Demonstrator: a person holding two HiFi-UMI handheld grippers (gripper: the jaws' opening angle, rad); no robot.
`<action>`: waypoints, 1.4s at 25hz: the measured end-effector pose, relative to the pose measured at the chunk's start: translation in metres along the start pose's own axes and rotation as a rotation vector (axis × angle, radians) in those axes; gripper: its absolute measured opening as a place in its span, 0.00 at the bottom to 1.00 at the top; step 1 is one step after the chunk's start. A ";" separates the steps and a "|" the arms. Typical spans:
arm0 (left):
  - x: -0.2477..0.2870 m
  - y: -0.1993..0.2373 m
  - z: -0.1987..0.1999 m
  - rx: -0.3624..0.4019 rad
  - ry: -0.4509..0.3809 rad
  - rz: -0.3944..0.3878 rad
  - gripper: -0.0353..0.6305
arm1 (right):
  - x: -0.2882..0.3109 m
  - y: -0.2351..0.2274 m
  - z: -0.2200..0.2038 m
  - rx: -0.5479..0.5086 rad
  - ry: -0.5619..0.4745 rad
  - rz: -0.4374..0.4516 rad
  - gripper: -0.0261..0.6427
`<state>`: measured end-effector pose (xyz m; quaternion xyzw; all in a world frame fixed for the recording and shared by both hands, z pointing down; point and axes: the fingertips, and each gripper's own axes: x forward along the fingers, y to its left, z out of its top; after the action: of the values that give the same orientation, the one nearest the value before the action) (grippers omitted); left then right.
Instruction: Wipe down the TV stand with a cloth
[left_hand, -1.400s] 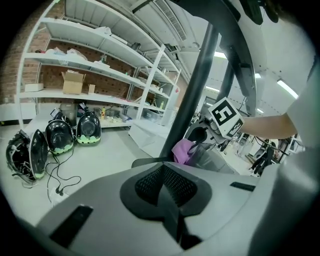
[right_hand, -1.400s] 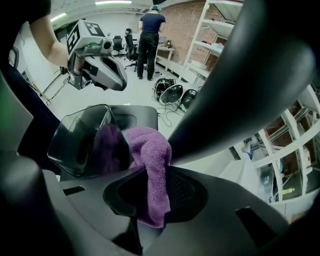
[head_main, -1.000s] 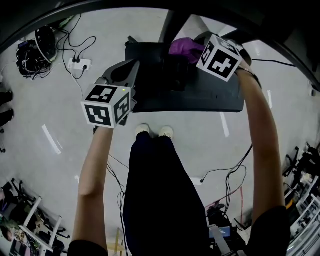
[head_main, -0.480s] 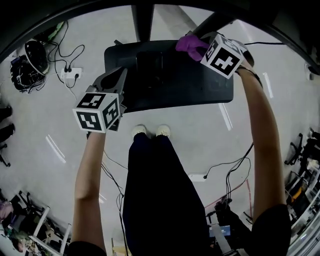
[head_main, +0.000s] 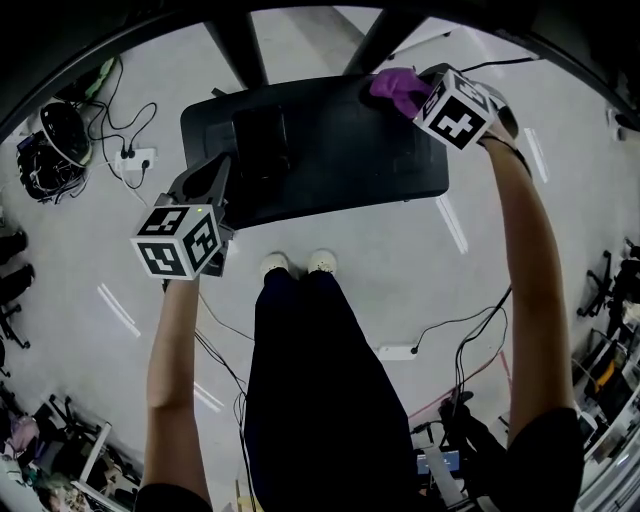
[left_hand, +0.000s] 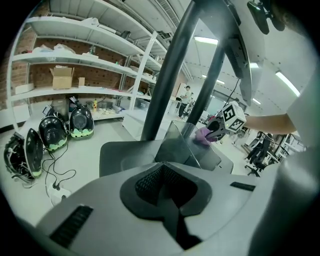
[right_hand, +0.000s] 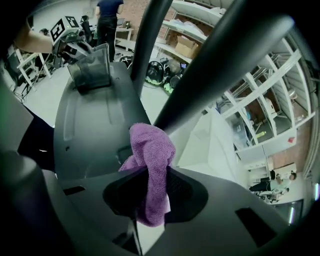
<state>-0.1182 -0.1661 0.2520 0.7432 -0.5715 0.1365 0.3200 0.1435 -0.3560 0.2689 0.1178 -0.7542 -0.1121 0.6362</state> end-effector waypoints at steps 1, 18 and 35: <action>0.000 -0.001 -0.002 -0.009 0.004 0.001 0.06 | 0.000 -0.003 -0.008 0.012 0.010 -0.010 0.19; -0.013 -0.007 0.003 -0.073 -0.060 0.014 0.06 | -0.056 0.002 -0.027 0.237 -0.031 -0.200 0.19; -0.099 0.043 -0.003 -0.033 -0.051 -0.075 0.06 | -0.148 0.197 0.231 1.015 -0.474 0.203 0.19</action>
<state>-0.1889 -0.0946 0.2119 0.7621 -0.5532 0.0962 0.3223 -0.0676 -0.1180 0.1555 0.3075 -0.8431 0.3028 0.3208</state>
